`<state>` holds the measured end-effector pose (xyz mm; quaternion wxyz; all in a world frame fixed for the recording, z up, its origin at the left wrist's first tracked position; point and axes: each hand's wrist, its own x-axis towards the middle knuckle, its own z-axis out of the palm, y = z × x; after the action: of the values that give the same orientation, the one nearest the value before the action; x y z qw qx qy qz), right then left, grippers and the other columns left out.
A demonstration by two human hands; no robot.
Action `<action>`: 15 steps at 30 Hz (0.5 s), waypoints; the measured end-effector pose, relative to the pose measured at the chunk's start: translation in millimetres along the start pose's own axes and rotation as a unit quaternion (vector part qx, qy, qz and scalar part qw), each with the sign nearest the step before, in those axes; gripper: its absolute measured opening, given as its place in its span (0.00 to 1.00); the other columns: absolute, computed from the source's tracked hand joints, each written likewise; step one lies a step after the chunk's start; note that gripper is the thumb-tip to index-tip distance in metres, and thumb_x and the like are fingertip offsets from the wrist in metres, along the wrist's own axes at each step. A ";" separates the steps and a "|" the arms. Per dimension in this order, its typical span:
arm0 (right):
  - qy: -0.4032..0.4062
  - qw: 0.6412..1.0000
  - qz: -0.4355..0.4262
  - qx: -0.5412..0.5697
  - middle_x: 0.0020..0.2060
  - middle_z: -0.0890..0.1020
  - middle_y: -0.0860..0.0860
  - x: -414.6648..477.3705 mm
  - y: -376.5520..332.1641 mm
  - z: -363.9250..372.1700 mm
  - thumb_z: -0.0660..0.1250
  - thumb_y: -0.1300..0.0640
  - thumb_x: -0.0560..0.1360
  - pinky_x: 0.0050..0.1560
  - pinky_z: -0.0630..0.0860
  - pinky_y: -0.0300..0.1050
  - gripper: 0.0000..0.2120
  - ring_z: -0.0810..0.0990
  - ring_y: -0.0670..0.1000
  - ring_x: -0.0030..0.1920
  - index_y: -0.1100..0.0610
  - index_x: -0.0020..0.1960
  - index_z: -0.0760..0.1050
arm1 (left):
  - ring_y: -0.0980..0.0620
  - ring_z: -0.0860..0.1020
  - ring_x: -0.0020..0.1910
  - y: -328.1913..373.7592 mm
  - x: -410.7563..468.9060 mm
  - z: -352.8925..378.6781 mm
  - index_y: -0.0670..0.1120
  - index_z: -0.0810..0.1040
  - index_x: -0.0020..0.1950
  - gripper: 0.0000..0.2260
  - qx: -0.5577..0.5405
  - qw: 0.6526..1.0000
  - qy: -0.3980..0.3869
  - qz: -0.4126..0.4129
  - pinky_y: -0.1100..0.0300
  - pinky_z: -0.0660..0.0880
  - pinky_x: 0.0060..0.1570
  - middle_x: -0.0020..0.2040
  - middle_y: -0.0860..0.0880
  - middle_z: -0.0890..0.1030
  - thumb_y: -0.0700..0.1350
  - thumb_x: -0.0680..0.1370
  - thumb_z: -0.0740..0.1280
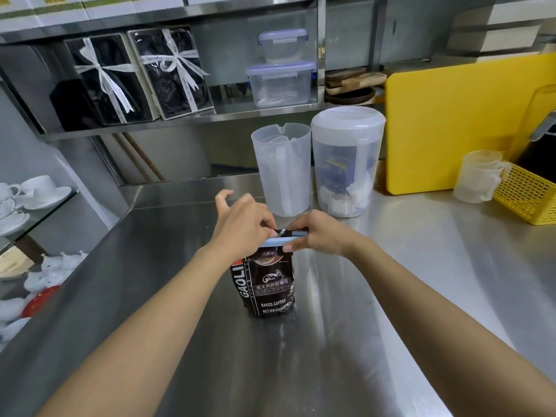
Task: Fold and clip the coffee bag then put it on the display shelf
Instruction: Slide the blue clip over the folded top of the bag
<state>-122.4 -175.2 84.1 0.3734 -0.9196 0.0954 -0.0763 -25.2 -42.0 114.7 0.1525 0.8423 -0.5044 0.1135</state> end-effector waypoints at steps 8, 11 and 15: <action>0.030 0.998 -0.052 -0.022 0.40 0.78 0.54 11.3 -17.0 12.3 0.75 0.59 0.64 0.42 0.71 0.47 0.14 0.74 0.54 0.41 0.60 0.47 0.75 | 0.55 0.69 0.51 1.0 -6.6 5.2 0.50 0.82 0.41 0.05 0.005 0.999 0.039 0.004 0.51 0.43 0.65 0.37 0.57 0.74 0.45 0.74 0.66; 0.041 0.997 -0.061 -0.039 0.39 0.80 0.56 16.8 -19.4 16.9 0.76 0.60 0.63 0.42 0.73 0.49 0.14 0.76 0.56 0.41 0.61 0.44 0.75 | 0.54 0.70 0.51 3.2 -6.7 7.1 0.49 0.83 0.43 0.06 0.020 0.999 0.039 0.011 0.50 0.43 0.66 0.35 0.57 0.72 0.43 0.73 0.65; 0.045 0.996 -0.062 -0.037 0.38 0.80 0.55 18.5 -21.1 18.4 0.76 0.60 0.63 0.42 0.73 0.50 0.13 0.77 0.56 0.41 0.60 0.44 0.76 | 0.55 0.70 0.53 -2.1 -8.6 6.1 0.51 0.82 0.45 0.06 0.010 0.999 0.042 0.010 0.49 0.42 0.67 0.37 0.57 0.74 0.44 0.74 0.65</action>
<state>-98.0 -152.3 87.2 0.3290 -0.9326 0.0575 -0.1368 -27.2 -36.3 105.7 0.1641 0.8330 -0.5051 0.1549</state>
